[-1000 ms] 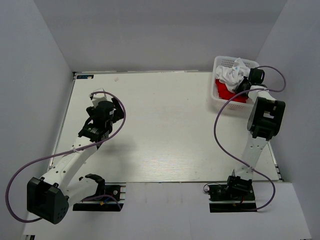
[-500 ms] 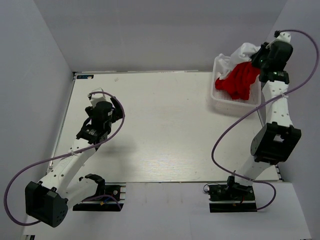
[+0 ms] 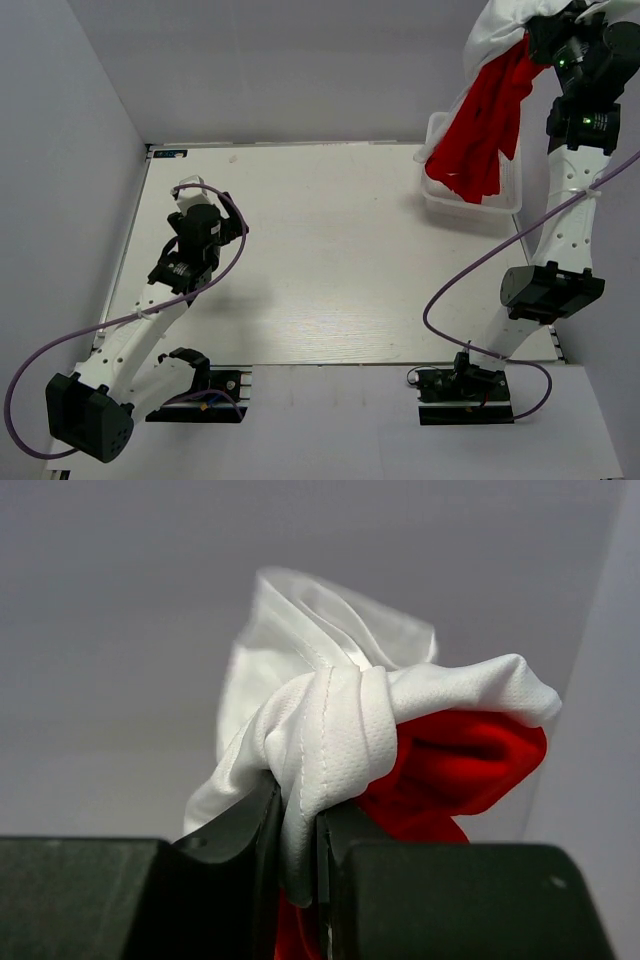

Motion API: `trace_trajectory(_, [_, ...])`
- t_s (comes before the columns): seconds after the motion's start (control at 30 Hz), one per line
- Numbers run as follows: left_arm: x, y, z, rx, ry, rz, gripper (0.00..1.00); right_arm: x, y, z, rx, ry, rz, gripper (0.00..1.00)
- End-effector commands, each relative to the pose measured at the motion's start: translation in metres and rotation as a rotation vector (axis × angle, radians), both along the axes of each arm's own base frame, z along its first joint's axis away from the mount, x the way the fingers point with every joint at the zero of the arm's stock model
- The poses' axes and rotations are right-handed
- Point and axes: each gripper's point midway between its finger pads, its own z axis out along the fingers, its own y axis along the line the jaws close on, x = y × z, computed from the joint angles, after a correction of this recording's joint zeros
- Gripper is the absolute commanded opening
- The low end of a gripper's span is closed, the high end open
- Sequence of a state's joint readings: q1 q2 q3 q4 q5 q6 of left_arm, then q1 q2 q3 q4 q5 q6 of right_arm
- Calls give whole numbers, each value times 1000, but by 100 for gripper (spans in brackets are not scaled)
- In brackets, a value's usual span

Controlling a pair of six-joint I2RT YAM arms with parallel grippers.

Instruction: Fold and stack the t-shirts

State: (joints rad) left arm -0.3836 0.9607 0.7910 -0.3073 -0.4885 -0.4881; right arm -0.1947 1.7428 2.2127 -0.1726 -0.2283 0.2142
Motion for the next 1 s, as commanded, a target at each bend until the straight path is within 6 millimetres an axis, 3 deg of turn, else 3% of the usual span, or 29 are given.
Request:
trace_trajectory(0.0, [-1,0,9,-19,-32,-5,100,-23,26,60,-15,-198,100,0])
trace_trajectory(0.1, [-2,0,2,-9,-6,-5,100,-32,35,83,-4,-281,132,0])
trace_trajectory(0.37, [-5,3,6,-9,-16,4,100,-46,70,97,-2,-317,235,0])
trace_trajectory(0.47, [-5,3,6,-9,-16,4,100,-50,104,93,-14,-311,366,0])
trace_trajectory(0.5, [-5,3,6,-9,-16,4,100,-50,124,89,-21,-304,426,0])
trace_trajectory(0.57, [-5,3,6,-9,-16,4,100,-55,139,90,-23,-307,470,0])
trace_trajectory(0.6, [-4,2,10,-12,-24,4,100,-63,167,90,-23,-313,540,0])
trace_trajectory(0.67, [-5,3,9,-18,-17,7,100,-69,182,92,-34,-334,585,0])
trace_trajectory(0.7, [-5,4,9,-14,-19,15,100,-78,206,93,-39,-344,642,0])
trace_trajectory(0.83, [-7,7,10,-11,-20,24,100,-76,242,77,-62,-325,689,0])
trace_trajectory(0.87, [-8,7,8,-6,-10,24,100,-68,247,60,-65,-279,687,0])
trace_trajectory(0.93, [-8,8,15,-18,-30,35,100,-61,261,45,-93,-255,653,0])
trace_trajectory(0.97, [-9,9,13,-15,-22,35,100,-52,268,20,-123,-204,642,0])
